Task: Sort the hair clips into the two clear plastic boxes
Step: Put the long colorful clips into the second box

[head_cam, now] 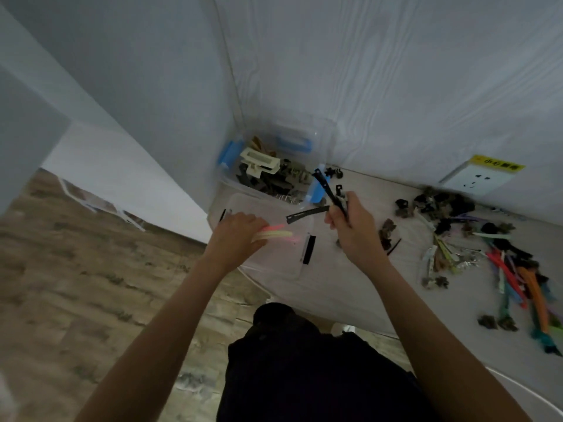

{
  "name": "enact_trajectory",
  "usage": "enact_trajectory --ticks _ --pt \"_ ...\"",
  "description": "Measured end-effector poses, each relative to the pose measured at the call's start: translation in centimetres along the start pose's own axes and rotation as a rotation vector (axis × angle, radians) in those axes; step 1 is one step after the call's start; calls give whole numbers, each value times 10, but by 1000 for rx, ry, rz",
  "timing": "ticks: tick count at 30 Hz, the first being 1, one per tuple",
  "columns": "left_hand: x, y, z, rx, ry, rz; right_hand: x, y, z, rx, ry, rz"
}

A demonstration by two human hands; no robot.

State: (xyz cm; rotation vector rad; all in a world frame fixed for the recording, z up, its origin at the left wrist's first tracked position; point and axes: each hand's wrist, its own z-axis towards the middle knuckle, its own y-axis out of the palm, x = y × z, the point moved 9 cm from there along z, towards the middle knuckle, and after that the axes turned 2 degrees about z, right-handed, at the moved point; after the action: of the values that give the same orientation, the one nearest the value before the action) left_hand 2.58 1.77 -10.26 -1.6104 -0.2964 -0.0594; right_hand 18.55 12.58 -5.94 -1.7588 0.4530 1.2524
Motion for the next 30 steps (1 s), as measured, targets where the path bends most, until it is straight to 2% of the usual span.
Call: enact_trajectory --ticks 3,6,8,11,13,16,20,22,25,27,30 --pt "-16 -7 -12 84 -99 -164 -11 31 5 -54 -53 -91" --pt "-34 -24 -29 286 -195 -165 -11 54 9 -88 -54 -154" --pt "-52 -26 -43 357 -306 -203 -14 73 9 -115 -63 -165" --pt "-69 -14 -54 310 -447 -340 -22 100 9 -200 -139 -283" --pt "-74 -8 -55 280 -511 -413 -26 112 8 -266 -227 -491" --pt "-74 -7 -52 285 -538 -452 -30 126 7 -348 -351 -771" --pt "-74 -6 -51 292 -544 -466 -29 138 5 -403 -351 -906" --pt "-72 -8 -52 304 -548 -457 -22 145 4 -479 -292 -904" --pt "-62 -18 -51 357 -527 -360 -14 147 -3 -585 -211 -707" --pt "-50 -26 -46 404 -480 -323 -27 133 -8 -542 -296 -590" --pt "-22 -38 -33 435 -379 -369 -38 83 -14 -327 -388 -478"
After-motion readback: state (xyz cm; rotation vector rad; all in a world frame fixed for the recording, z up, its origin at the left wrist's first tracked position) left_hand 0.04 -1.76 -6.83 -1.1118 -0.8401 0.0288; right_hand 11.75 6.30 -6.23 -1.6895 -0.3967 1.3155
